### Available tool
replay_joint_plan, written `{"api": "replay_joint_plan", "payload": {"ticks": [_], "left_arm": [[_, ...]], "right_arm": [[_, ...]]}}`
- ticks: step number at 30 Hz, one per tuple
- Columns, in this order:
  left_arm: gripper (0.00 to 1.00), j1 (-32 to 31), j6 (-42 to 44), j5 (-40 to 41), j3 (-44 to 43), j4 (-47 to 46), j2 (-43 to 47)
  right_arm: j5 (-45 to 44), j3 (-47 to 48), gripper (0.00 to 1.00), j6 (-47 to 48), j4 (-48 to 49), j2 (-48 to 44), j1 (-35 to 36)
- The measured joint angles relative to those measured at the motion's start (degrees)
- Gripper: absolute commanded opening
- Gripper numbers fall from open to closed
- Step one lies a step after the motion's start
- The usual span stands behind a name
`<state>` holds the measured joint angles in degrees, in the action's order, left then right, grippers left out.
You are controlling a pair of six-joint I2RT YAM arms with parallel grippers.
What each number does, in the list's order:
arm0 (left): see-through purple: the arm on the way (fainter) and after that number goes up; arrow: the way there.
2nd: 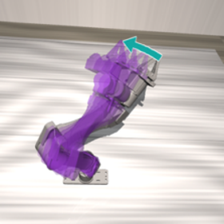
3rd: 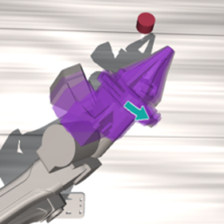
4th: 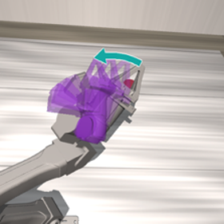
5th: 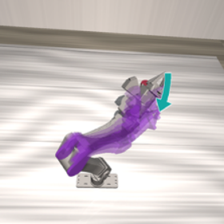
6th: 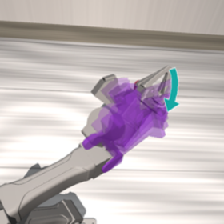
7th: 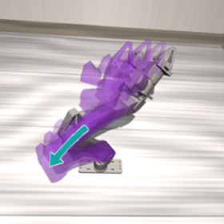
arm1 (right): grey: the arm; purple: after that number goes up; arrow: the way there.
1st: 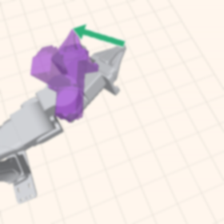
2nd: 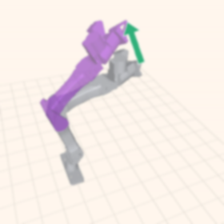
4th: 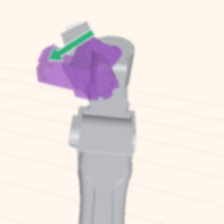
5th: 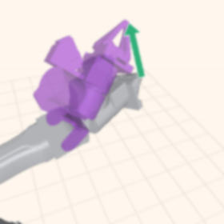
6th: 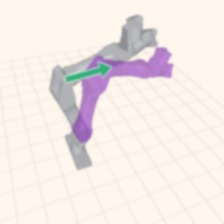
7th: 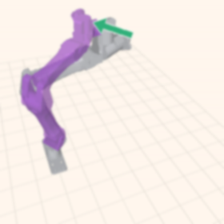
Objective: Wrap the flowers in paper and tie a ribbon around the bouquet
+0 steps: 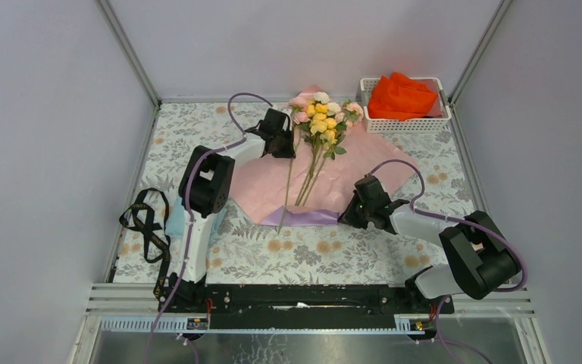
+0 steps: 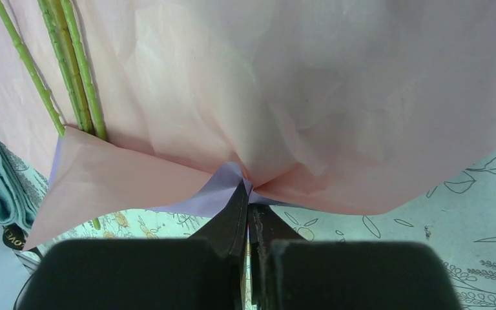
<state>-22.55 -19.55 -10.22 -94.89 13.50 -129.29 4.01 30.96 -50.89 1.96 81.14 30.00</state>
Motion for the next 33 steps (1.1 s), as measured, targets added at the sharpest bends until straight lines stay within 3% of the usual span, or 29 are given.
{"api": "replay_joint_plan", "payload": {"ticks": [6,15,33], "left_arm": [[0.00,-0.4,-3.6,-5.3,-5.3,4.0,-0.9],[0.00,0.6,-5.8,-6.6,-11.2,3.9,-0.7],[0.00,3.7,0.7,0.8,-18.5,-5.3,-4.9]], "right_arm": [[0.0,0.1,0.00,0.8,-0.5,-0.1,0.0],[0.7,0.4,0.00,1.2,-0.8,0.2,0.0],[3.0,1.1,0.00,1.8,-0.2,1.7,0.0]]}}
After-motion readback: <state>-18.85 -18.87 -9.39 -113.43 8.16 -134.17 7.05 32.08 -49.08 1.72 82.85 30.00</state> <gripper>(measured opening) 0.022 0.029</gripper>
